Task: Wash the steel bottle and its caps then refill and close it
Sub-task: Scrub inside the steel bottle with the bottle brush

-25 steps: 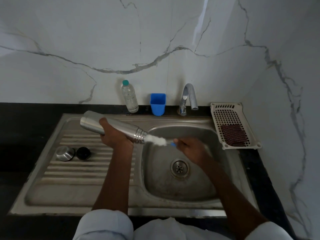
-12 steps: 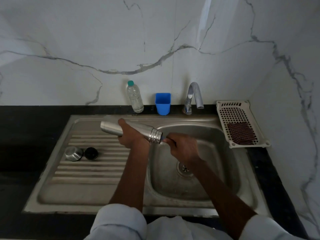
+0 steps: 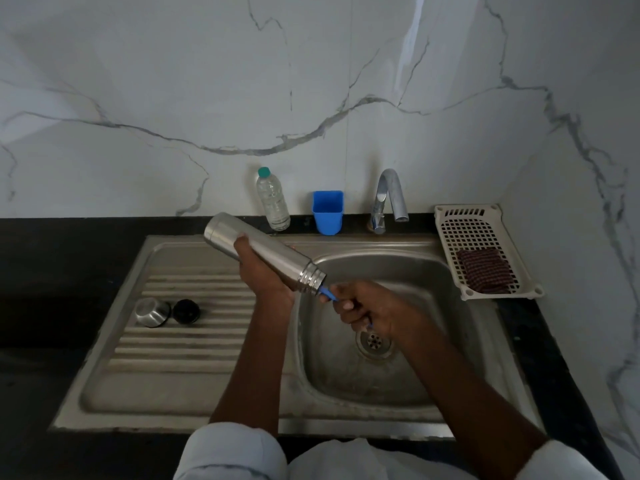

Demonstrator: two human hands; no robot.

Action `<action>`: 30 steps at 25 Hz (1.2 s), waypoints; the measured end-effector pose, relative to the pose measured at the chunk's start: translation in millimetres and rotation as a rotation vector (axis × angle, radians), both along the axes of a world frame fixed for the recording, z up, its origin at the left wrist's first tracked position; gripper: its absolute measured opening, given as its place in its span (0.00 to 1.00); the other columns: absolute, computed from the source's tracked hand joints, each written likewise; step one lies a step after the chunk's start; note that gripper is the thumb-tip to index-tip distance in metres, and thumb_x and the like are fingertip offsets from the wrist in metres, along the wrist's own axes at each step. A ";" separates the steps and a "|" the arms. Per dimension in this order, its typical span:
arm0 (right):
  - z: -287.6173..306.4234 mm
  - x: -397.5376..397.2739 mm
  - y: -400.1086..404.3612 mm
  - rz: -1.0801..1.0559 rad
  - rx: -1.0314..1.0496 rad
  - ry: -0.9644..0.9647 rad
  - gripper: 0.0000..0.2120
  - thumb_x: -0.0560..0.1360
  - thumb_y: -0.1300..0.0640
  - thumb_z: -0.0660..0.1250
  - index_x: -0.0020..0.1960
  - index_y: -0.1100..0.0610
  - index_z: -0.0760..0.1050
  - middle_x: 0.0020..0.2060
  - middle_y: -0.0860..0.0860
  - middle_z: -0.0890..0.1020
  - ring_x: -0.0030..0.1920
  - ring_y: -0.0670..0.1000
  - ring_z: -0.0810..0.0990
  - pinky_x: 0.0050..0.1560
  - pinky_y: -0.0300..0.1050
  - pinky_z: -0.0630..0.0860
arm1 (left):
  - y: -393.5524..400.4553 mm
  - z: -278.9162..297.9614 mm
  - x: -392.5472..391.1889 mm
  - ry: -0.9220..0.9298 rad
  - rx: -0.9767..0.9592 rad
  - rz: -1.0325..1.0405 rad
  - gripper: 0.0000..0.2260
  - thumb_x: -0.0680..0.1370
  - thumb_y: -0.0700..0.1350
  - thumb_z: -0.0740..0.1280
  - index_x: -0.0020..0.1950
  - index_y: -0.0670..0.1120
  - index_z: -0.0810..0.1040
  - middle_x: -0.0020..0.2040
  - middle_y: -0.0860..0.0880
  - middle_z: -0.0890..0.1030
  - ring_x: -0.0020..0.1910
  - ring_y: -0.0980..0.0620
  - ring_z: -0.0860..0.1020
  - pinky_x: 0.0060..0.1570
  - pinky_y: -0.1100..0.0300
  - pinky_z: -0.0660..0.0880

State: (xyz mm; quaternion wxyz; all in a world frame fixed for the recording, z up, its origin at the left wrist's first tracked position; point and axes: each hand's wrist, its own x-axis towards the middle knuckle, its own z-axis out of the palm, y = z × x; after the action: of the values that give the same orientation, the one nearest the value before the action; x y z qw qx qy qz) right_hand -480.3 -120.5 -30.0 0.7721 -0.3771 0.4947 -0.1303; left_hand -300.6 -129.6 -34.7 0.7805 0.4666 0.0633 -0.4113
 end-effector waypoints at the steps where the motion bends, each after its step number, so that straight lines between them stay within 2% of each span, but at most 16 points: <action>1: 1.6 -1.2 5.3 0.003 -0.131 0.024 0.09 0.82 0.51 0.65 0.52 0.56 0.81 0.30 0.48 0.72 0.24 0.43 0.64 0.24 0.37 0.60 | -0.9 0.7 3.5 -0.012 -0.005 -0.007 0.25 0.78 0.59 0.71 0.67 0.44 0.75 0.51 0.41 0.83 0.45 0.43 0.85 0.44 0.48 0.84; 4: -11.7 -0.9 21.9 0.037 -0.996 0.435 0.07 0.77 0.51 0.74 0.54 0.50 0.82 0.40 0.45 0.83 0.36 0.42 0.77 0.38 0.41 0.75 | -3.8 6.6 7.5 -0.036 0.030 0.046 0.27 0.77 0.60 0.73 0.67 0.44 0.76 0.57 0.39 0.84 0.51 0.41 0.86 0.46 0.46 0.85; 6: -20.7 3.3 23.4 0.083 -1.315 0.688 0.07 0.80 0.51 0.69 0.57 0.47 0.81 0.43 0.43 0.83 0.41 0.42 0.78 0.44 0.42 0.76 | -3.1 7.5 4.8 -0.024 0.018 0.086 0.26 0.76 0.59 0.73 0.66 0.44 0.77 0.58 0.38 0.84 0.52 0.40 0.86 0.44 0.47 0.85; 7: -20.8 3.9 22.5 0.099 -1.295 0.714 0.06 0.81 0.51 0.67 0.55 0.47 0.81 0.40 0.43 0.81 0.39 0.43 0.78 0.41 0.43 0.75 | -1.9 7.1 3.3 -0.025 0.009 0.091 0.25 0.77 0.59 0.73 0.66 0.43 0.77 0.57 0.38 0.84 0.51 0.40 0.86 0.42 0.49 0.84; 8: -14.5 3.8 18.4 0.085 -1.073 0.595 0.07 0.81 0.51 0.65 0.50 0.48 0.82 0.33 0.43 0.78 0.33 0.44 0.75 0.36 0.42 0.73 | -0.2 7.8 2.5 -0.034 -0.003 0.081 0.25 0.77 0.59 0.72 0.66 0.43 0.77 0.56 0.38 0.84 0.50 0.40 0.86 0.41 0.51 0.84; 10: 6.5 3.9 15.1 0.031 -0.261 0.164 0.14 0.82 0.50 0.60 0.42 0.53 0.78 0.25 0.44 0.67 0.24 0.44 0.63 0.25 0.38 0.60 | 1.4 6.3 2.8 -0.070 -0.063 -0.014 0.31 0.75 0.62 0.72 0.69 0.41 0.75 0.53 0.38 0.83 0.47 0.40 0.85 0.44 0.50 0.83; 11: 14.7 2.7 16.3 0.020 -0.039 0.057 0.16 0.83 0.48 0.59 0.42 0.54 0.75 0.25 0.45 0.63 0.23 0.43 0.59 0.22 0.37 0.55 | 1.3 6.1 3.3 -0.090 -0.090 -0.068 0.34 0.73 0.63 0.72 0.70 0.41 0.75 0.52 0.38 0.82 0.47 0.40 0.84 0.45 0.48 0.82; 12: 17.1 -0.1 17.0 0.014 -0.027 0.019 0.15 0.83 0.46 0.60 0.44 0.54 0.75 0.25 0.46 0.64 0.23 0.43 0.59 0.22 0.37 0.54 | 0.9 8.0 3.9 -0.100 -0.106 -0.102 0.37 0.71 0.65 0.73 0.71 0.41 0.74 0.51 0.38 0.82 0.47 0.40 0.84 0.47 0.47 0.82; 14: 9.4 -5.2 19.9 -0.038 -0.453 0.108 0.10 0.80 0.47 0.70 0.47 0.54 0.76 0.28 0.47 0.75 0.26 0.45 0.69 0.26 0.40 0.64 | -0.1 11.9 5.4 -0.108 -0.102 -0.084 0.38 0.69 0.65 0.74 0.70 0.41 0.75 0.51 0.38 0.83 0.48 0.40 0.85 0.47 0.47 0.82; 17: -6.6 -9.5 24.0 0.001 -1.246 0.526 0.05 0.78 0.52 0.72 0.52 0.46 0.79 0.41 0.43 0.82 0.39 0.42 0.78 0.39 0.43 0.78 | -0.2 15.7 1.7 -0.060 -0.087 0.024 0.33 0.72 0.62 0.74 0.69 0.42 0.75 0.55 0.37 0.83 0.48 0.41 0.86 0.42 0.49 0.83; 19: -10.2 -4.6 27.3 -0.051 -1.389 0.709 0.05 0.79 0.53 0.70 0.53 0.45 0.80 0.43 0.42 0.81 0.41 0.43 0.78 0.39 0.42 0.75 | 1.6 16.2 -5.0 -0.025 -0.074 0.056 0.31 0.75 0.60 0.73 0.70 0.42 0.75 0.57 0.36 0.83 0.47 0.41 0.86 0.40 0.51 0.83; 21: -5.4 2.1 32.6 -0.148 -1.220 0.670 0.04 0.79 0.54 0.68 0.50 0.48 0.82 0.38 0.43 0.81 0.37 0.45 0.77 0.38 0.43 0.72 | 4.4 15.4 -7.8 -0.027 -0.069 0.043 0.30 0.76 0.60 0.72 0.69 0.42 0.75 0.56 0.36 0.83 0.46 0.42 0.86 0.41 0.51 0.83; 24: 12.3 5.2 25.9 -0.167 -0.125 0.110 0.13 0.81 0.53 0.61 0.41 0.54 0.79 0.25 0.45 0.68 0.25 0.45 0.62 0.29 0.43 0.60 | 10.0 18.3 -4.9 -0.087 -0.114 -0.045 0.31 0.74 0.62 0.73 0.68 0.42 0.75 0.52 0.38 0.82 0.46 0.42 0.85 0.45 0.49 0.82; 25: 12.0 3.9 26.5 -0.149 0.029 0.044 0.15 0.82 0.50 0.61 0.40 0.54 0.77 0.25 0.45 0.65 0.24 0.44 0.58 0.27 0.41 0.55 | 11.4 19.1 -2.4 -0.122 -0.125 -0.080 0.33 0.73 0.63 0.73 0.68 0.41 0.75 0.51 0.38 0.82 0.46 0.41 0.84 0.46 0.48 0.82; 27: 1.1 4.5 32.7 -0.125 -0.242 0.095 0.14 0.80 0.45 0.67 0.39 0.50 0.78 0.25 0.44 0.70 0.25 0.45 0.65 0.25 0.40 0.58 | 12.7 23.3 0.7 -0.187 -0.111 -0.107 0.35 0.72 0.63 0.74 0.70 0.40 0.75 0.50 0.38 0.82 0.46 0.40 0.84 0.46 0.46 0.82; 30: -17.5 2.2 47.5 -0.095 -1.181 0.477 0.03 0.76 0.48 0.72 0.47 0.46 0.80 0.39 0.43 0.81 0.38 0.44 0.78 0.36 0.40 0.73 | 15.2 29.9 6.0 -0.171 -0.051 -0.001 0.33 0.72 0.62 0.74 0.68 0.41 0.76 0.53 0.36 0.85 0.48 0.38 0.87 0.46 0.43 0.85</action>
State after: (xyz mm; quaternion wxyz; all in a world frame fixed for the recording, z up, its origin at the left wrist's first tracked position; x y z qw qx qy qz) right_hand -478.1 -73.0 -47.5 0.2964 -0.7352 0.5140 -0.3277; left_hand -294.6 -114.4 -4.8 0.7944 0.4802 -0.0143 -0.3716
